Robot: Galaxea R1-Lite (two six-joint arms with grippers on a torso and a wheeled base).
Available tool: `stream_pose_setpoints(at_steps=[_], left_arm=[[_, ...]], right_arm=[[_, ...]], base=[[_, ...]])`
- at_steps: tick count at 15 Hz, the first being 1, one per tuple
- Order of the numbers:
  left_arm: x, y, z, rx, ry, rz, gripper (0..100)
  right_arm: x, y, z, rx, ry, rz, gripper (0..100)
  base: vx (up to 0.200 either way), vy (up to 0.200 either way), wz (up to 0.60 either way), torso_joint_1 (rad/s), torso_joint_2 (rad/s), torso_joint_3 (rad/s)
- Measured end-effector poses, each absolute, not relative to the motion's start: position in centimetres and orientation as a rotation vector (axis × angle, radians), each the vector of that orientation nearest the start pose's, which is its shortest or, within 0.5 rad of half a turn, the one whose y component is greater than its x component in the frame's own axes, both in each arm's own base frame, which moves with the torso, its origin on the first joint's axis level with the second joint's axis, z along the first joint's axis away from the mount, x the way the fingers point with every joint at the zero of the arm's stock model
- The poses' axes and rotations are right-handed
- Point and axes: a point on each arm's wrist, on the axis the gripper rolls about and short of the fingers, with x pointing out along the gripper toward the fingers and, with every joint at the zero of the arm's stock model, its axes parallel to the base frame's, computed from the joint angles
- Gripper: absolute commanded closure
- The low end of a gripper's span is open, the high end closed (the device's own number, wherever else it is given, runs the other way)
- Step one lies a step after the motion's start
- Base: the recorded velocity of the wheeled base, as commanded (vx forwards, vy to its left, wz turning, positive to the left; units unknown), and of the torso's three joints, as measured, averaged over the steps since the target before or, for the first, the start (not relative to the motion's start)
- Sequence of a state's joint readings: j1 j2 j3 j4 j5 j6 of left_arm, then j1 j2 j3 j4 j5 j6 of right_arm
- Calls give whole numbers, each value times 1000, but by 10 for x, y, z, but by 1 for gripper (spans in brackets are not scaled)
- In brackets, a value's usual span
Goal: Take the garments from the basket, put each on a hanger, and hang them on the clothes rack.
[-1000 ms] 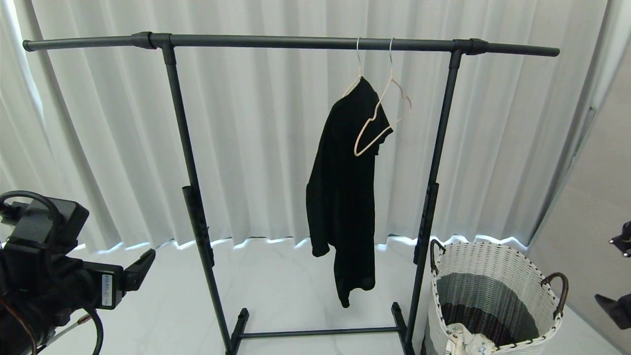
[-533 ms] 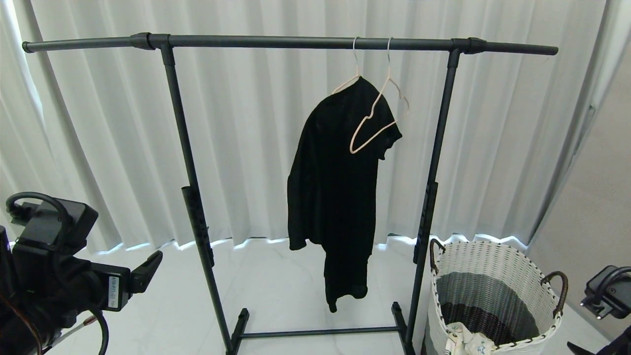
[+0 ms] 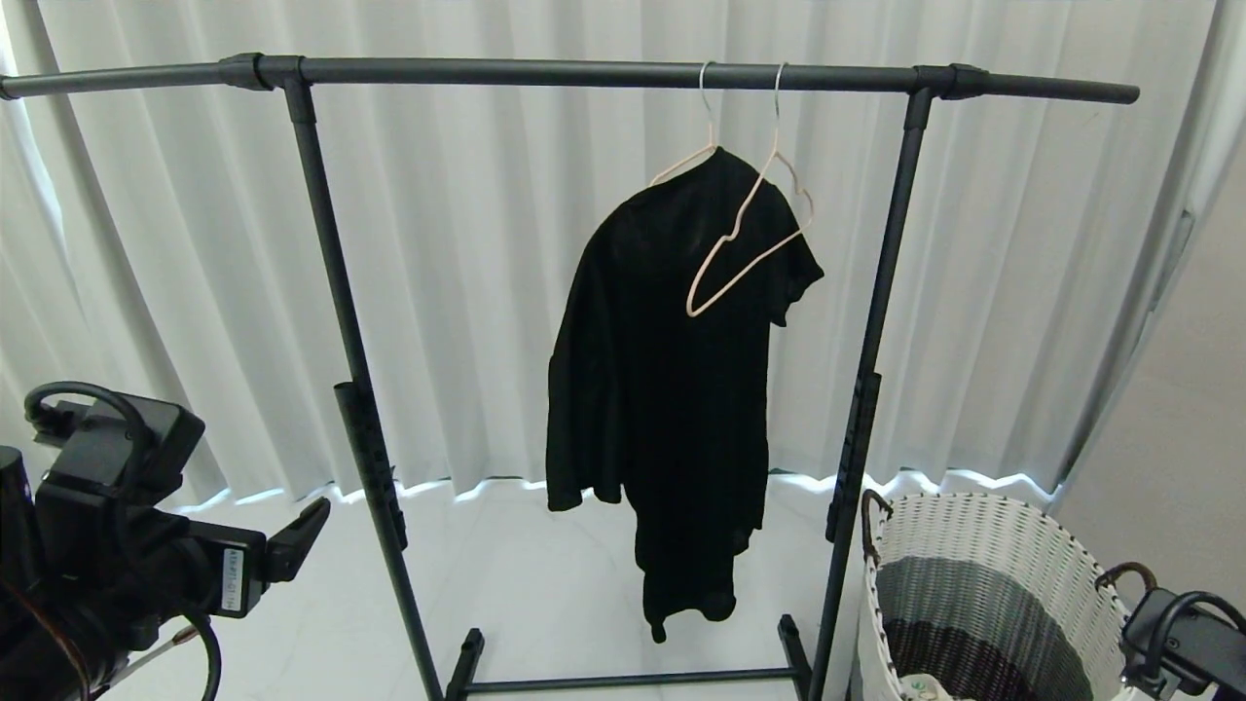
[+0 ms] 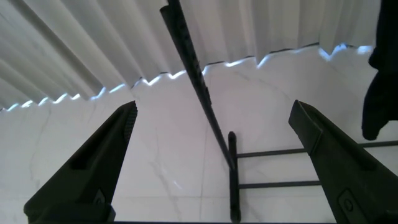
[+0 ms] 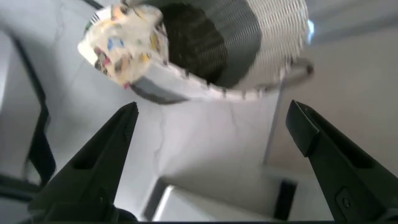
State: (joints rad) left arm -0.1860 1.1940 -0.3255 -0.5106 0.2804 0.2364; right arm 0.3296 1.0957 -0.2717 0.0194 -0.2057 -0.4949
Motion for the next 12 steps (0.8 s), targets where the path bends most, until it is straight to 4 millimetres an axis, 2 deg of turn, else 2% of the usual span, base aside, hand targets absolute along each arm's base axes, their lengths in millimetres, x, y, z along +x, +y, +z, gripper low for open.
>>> stream_pose_setpoints(at_steps=[4, 6, 9, 12], left_arm=[[153, -29, 158, 324, 355, 14, 0], [152, -32, 159, 327, 349, -6, 0], [151, -36, 159, 332, 342, -37, 0], [150, -37, 160, 333, 337, -43, 0]], right_arm=[[94, 31, 98, -817, 796, 546, 0], [96, 36, 91, -838, 809, 613, 0], [115, 51, 85, -853, 769, 655, 0], [133, 62, 67, -864, 807, 681, 0]], base=[[0, 0, 0, 0, 0, 0], [0, 0, 0, 0, 0, 0], [0, 0, 0, 0, 0, 0], [0, 0, 0, 0, 0, 0]])
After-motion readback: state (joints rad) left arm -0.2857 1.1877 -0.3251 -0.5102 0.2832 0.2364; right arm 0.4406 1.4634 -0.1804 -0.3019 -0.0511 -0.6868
